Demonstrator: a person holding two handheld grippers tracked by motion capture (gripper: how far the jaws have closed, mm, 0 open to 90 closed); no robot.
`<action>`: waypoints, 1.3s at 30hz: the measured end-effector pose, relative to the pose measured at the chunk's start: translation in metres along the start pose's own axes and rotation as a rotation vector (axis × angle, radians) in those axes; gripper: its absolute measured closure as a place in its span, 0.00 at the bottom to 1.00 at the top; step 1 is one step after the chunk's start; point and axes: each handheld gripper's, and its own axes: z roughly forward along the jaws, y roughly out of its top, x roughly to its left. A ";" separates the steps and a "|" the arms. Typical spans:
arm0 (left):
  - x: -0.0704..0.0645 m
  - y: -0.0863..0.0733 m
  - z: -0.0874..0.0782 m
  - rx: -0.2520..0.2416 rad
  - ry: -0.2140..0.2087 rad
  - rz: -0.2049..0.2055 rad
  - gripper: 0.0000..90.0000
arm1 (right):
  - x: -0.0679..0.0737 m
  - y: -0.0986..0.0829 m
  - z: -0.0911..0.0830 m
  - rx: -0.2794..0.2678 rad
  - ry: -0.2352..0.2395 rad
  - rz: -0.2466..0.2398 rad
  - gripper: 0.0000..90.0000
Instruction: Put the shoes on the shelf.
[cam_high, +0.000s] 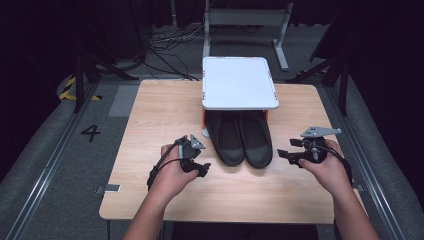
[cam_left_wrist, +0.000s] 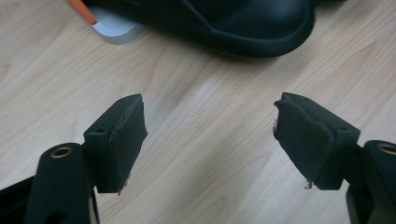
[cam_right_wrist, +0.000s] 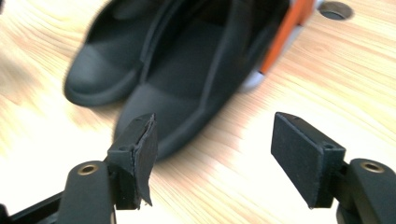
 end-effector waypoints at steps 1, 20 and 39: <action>-0.001 0.001 0.001 -0.003 -0.025 -0.017 0.42 | -0.004 -0.003 -0.003 0.015 -0.022 -0.003 0.42; -0.032 0.022 0.040 0.051 -0.183 0.002 0.68 | 0.021 -0.021 0.005 0.176 0.026 0.093 0.74; -0.060 0.031 0.085 0.117 -0.152 0.060 0.75 | 0.058 -0.022 0.047 0.320 0.089 0.094 0.93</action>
